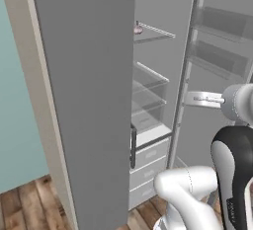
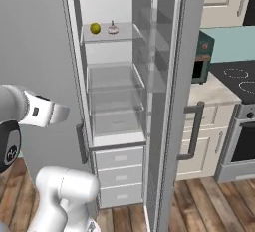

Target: Retrieve the bottle and the shaker from the cabinet and place them next to the mixing bowl on the counter. Then add garlic from the fridge to the mixing bowl.

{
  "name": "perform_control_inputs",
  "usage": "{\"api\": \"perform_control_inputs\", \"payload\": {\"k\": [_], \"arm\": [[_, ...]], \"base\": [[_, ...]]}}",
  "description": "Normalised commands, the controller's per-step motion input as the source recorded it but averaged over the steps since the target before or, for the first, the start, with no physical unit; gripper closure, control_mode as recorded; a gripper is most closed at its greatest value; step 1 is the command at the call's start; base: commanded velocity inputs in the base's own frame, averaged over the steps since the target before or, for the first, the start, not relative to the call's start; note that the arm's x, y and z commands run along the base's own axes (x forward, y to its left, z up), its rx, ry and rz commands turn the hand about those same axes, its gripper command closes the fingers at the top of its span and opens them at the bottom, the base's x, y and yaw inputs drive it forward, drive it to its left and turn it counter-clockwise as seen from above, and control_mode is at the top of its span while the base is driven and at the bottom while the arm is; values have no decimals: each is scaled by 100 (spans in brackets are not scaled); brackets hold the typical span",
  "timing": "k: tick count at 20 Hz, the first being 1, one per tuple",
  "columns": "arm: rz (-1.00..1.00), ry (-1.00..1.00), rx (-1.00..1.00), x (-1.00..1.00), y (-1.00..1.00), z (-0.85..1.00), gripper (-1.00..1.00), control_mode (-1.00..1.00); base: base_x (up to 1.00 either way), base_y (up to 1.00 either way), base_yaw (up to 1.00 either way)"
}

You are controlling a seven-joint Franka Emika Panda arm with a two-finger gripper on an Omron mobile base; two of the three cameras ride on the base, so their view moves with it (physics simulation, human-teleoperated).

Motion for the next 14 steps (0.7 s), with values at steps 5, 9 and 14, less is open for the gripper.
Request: {"api": "perform_control_inputs", "payload": {"k": [5,9,14], "arm": [[0,0,0,0,0,0,-100,100],[0,0,0,0,0,0,-100,100],[0,0,0,0,0,0,-100,100]], "base": [[0,-2,-4],[24,-16,20],[57,-32,25]]}}
